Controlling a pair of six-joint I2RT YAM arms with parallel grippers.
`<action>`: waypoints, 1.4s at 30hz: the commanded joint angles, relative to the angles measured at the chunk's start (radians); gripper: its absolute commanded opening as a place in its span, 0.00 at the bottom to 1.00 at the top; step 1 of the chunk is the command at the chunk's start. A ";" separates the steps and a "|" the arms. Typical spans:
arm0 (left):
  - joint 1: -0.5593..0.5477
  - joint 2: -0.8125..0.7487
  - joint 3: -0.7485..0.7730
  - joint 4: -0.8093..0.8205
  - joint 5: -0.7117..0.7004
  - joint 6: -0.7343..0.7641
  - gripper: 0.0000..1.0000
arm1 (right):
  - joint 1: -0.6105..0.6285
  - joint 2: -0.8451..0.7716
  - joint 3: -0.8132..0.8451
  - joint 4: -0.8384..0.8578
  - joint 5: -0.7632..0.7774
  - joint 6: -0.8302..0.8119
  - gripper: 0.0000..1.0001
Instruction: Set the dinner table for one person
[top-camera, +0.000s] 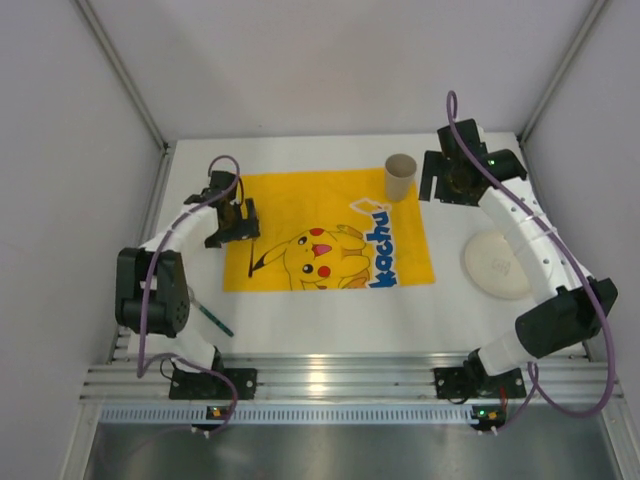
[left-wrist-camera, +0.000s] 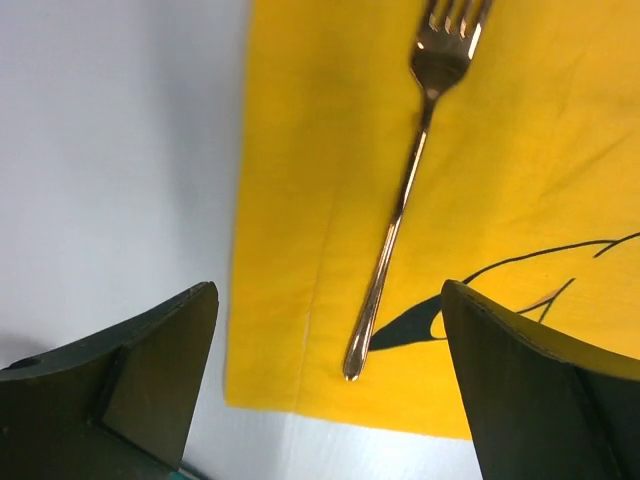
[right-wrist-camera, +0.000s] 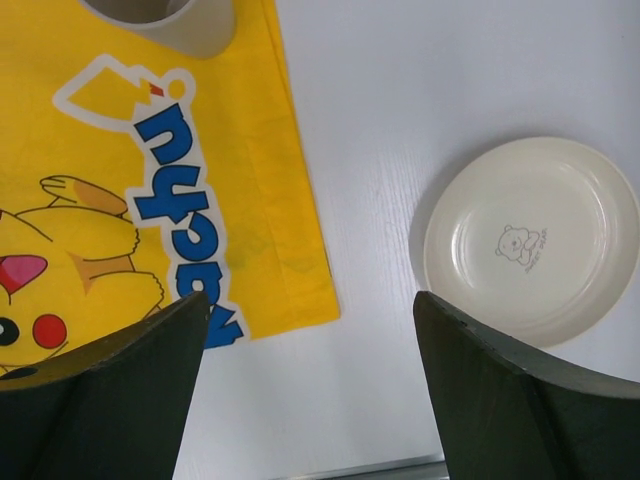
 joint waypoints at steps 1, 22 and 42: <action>0.047 -0.148 0.080 -0.126 -0.130 -0.145 0.98 | -0.010 -0.051 -0.004 0.004 -0.033 0.006 0.84; 0.336 -0.614 -0.494 -0.327 -0.011 -0.682 0.88 | -0.020 -0.346 -0.297 -0.019 -0.156 0.041 0.87; 0.316 -0.427 -0.488 -0.186 -0.121 -0.626 0.00 | -0.042 -0.345 -0.228 -0.079 -0.110 0.040 0.87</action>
